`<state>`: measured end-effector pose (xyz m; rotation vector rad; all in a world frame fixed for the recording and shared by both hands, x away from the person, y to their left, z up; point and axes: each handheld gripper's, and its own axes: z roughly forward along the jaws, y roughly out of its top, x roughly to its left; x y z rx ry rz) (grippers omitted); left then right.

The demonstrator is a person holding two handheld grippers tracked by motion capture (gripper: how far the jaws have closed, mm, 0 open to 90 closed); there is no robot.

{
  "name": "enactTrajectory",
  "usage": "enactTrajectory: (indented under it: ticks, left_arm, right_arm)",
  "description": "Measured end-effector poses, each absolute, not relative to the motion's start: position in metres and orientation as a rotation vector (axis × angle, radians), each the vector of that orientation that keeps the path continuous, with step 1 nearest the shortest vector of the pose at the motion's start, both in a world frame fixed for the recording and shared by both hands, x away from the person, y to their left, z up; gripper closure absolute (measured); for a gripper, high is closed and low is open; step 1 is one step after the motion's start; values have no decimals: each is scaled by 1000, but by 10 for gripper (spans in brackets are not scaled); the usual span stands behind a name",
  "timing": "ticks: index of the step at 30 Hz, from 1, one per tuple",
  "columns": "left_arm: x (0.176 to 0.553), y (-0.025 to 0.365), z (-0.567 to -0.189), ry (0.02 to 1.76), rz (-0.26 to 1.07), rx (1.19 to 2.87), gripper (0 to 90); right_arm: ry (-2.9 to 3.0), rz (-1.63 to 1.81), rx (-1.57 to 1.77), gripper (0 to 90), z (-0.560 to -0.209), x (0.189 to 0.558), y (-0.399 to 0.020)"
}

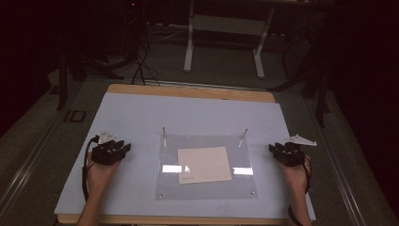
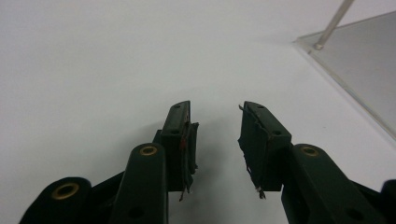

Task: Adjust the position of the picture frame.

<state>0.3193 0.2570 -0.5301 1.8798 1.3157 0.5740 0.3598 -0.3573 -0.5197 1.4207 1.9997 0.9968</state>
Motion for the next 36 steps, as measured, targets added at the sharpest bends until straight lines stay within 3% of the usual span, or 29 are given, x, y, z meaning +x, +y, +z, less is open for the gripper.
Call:
enactTrajectory:
  ticks: [13,20,36]
  left_arm:
    - [319,248,-528,1231,520,1899,581]
    - [321,235,-521,1142,535,1962,619]
    - [336,220,-513,1089,486,1972,626]
  right_arm:
    - [2077,982,1327,607,-520,360,-338]
    - [2129,1007,1213,708,-514,360,-326]
    - [2179,1055,1083,708,-495,379,-298]
